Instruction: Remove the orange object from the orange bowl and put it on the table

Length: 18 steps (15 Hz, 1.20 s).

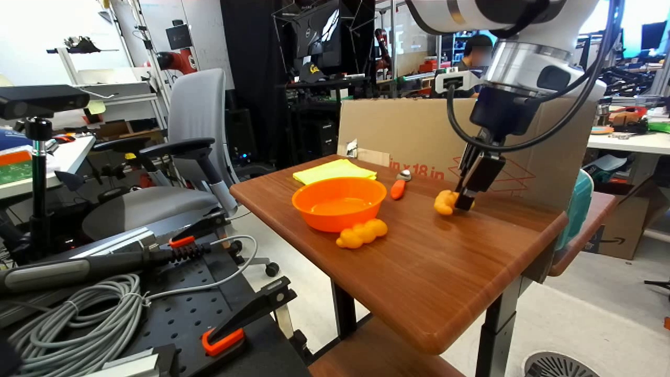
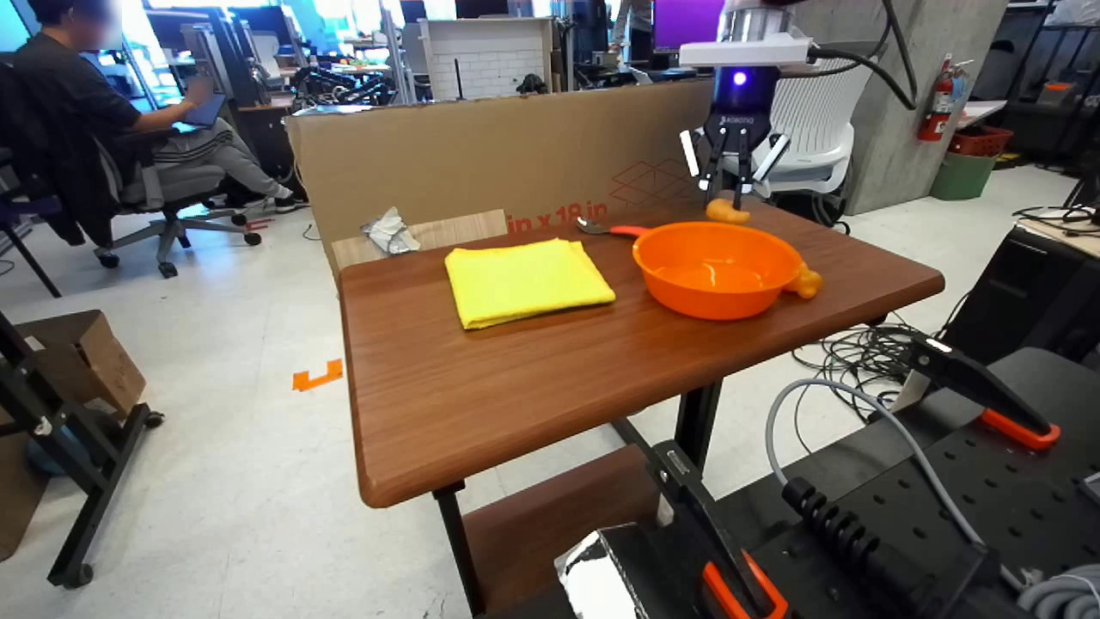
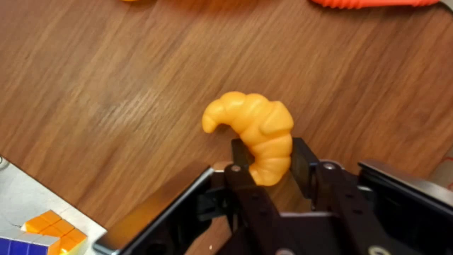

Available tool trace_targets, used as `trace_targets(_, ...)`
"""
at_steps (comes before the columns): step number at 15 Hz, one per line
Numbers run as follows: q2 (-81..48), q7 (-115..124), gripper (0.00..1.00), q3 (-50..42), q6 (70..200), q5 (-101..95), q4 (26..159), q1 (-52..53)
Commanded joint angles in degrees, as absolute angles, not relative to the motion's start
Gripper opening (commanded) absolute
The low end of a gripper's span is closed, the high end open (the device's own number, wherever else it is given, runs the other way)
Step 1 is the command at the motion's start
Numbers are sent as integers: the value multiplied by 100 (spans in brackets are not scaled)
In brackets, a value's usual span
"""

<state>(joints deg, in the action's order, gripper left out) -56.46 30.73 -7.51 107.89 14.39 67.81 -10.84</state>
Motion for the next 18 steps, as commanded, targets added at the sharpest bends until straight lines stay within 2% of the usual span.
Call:
trace_targets(1, -5886, 3377, 11, -859, 10894, 1332, 6553, -910)
trace_targets(2, -5885, 3429, 11, -859, 10922, 1309, 6578, -880)
trace_targets(3, -5859, 3468, 18, -857, 10921, 1294, 6581, -865)
trace_targets(4, -5853, 3499, 60, -845, 10925, 1295, 6590, -856)
trace_targets(6, -5839, 3540, 67, -827, 10944, 1299, 6590, -848)
trace_targets(10, -5773, 3559, 96, -821, 10997, 1304, 6662, -824)
trace_targets(12, -5700, 3529, 100, -810, 11036, 1317, 6734, -823)
trace_targets(18, -5100, 3306, 100, -737, 11373, 1405, 7307, -843)
